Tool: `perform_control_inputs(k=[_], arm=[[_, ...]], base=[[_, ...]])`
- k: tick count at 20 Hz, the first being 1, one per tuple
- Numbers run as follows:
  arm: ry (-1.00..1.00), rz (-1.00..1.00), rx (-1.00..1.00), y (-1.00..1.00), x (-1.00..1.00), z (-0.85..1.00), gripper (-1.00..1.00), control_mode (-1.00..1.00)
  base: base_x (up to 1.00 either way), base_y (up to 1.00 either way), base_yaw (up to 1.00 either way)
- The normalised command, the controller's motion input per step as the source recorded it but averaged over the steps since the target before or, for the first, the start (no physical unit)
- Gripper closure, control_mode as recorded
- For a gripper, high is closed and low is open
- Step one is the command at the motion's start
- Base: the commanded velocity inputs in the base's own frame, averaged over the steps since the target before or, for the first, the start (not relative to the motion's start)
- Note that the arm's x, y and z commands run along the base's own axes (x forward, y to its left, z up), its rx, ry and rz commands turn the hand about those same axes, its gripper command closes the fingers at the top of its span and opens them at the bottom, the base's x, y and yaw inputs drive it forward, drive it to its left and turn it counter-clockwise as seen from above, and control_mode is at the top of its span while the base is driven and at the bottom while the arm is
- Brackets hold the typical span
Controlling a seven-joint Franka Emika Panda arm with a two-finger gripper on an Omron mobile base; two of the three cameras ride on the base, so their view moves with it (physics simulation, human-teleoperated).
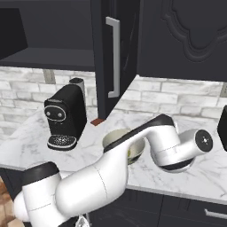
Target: Pick both bowls and place them on the counter. Then place the lime in one bowl and place the potato in the other bowl.
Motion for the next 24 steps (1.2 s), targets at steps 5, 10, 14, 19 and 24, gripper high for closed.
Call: perform_control_inputs(k=[5, 10, 14, 19, 24], arm=[[0.11, 0.0, 0.0, -0.2, 0.26, -0.23, 1.0, -1.0], [0.14, 0.0, -0.02, -0.12, 0.23, -0.14, 1.0, -1.0], [0.15, 0.0, -0.03, -0.08, 0.2, -0.23, 1.0, -1.0], [0.1, 0.0, -0.03, -0.05, 0.13, -0.3, 1.0, -1.0], [0.08, 0.0, -0.03, 0.0, 0.13, -0.24, 1.0, -1.0]], base=[[0.0, 0.0, 0.0], [0.0, 0.0, 0.0], [0.0, 0.0, 0.0], [0.0, 0.0, 0.0], [0.0, 0.0, 0.0]])
